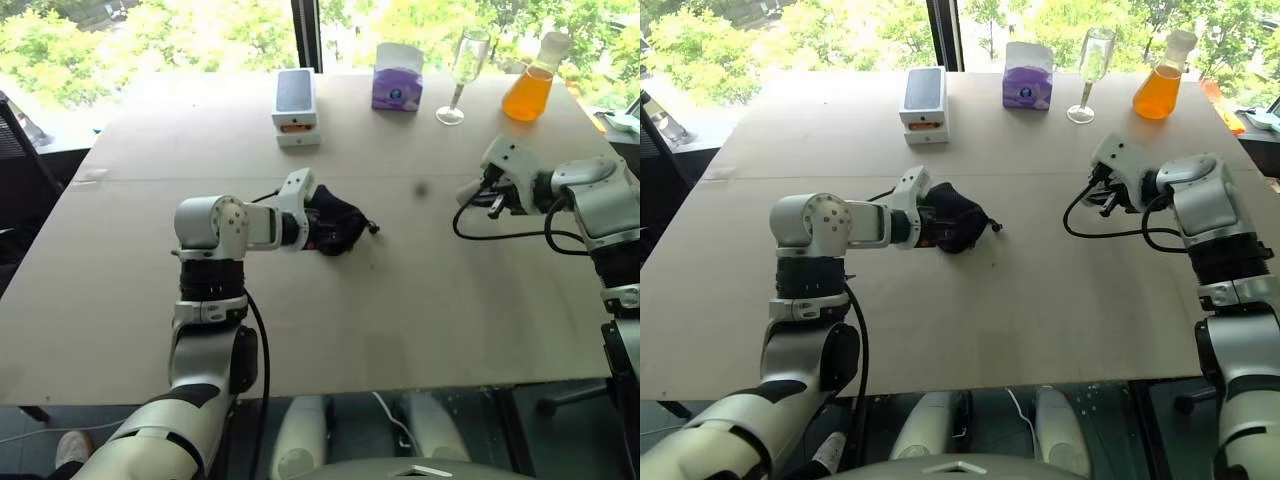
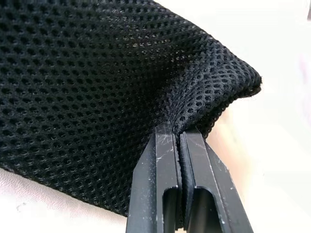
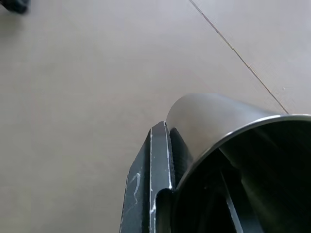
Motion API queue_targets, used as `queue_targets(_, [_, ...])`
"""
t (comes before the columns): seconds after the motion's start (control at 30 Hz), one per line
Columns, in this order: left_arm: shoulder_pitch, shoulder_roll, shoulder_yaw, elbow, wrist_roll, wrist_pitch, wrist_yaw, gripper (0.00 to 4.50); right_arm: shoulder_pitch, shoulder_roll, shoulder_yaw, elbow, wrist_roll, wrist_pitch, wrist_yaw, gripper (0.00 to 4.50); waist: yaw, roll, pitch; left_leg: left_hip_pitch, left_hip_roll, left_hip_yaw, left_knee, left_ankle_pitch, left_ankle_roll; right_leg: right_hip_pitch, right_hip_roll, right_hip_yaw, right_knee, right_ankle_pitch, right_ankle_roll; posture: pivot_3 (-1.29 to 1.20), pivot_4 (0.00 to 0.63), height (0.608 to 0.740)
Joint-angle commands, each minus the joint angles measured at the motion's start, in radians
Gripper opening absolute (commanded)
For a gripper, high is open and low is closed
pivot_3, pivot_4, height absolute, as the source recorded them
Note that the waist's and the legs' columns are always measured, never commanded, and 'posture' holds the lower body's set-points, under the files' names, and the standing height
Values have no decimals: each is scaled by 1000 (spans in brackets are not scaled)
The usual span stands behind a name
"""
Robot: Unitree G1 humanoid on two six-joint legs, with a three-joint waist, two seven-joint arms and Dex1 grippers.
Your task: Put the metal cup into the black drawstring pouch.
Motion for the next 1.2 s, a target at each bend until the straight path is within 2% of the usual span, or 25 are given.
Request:
queue_targets(0.03, [-23, -7, 41, -45, -20, 18, 9, 0, 76, 26, -116, -225, 86, 131, -78, 58, 0, 0, 0, 0, 0, 0, 0, 0, 0, 0, 0, 0, 0, 0, 0, 0, 150, 740])
queue_targets(0.2, [-32, -10, 99, -46, -12, 49, 30, 0, 251, 138, -230, -581, 264, 298, -152, 58, -1, 0, 0, 0, 0, 0, 0, 0, 0, 0, 0, 0, 0, 0, 0, 0, 150, 740])
queue_targets(0.3, [-36, -19, 137, -60, -17, 75, 45, 0, 326, 284, -264, -727, 345, 379, -260, 58, -4, 0, 0, 0, 0, -1, 0, 0, 0, 0, 1, 0, 0, 0, 0, 0, 150, 740])
queue_targets(0.43, [-6, -22, 167, -85, -44, 79, 65, 0, 376, 548, -273, -785, 421, 411, -440, 58, -3, -1, -1, 1, 0, -2, 0, 0, 0, 0, 1, -1, 1, 0, 0, 0, 150, 740])
queue_targets(0.6, [18, -26, 179, -91, -89, 79, 101, 0, 413, 696, -265, -748, 484, 384, -528, 58, 0, -1, -1, 1, 0, -1, 0, 0, 0, 0, 0, -1, 1, 0, 0, 0, 150, 740])
queue_targets(0.97, [23, -35, 181, -108, -258, 79, 205, 0, 380, 800, -191, -488, 539, 189, -544, 58, -4, -1, -1, 1, 0, -1, -1, 0, 0, 0, 0, -1, 1, 0, 0, 0, 150, 740])
queue_targets(1.2, [48, -30, 187, -147, -403, 79, 290, 0, 387, 784, -144, -352, 501, 82, -545, 58, -4, -1, -1, 1, 0, -1, -1, 0, 0, 0, 0, -1, 1, 0, 0, 0, 150, 740])
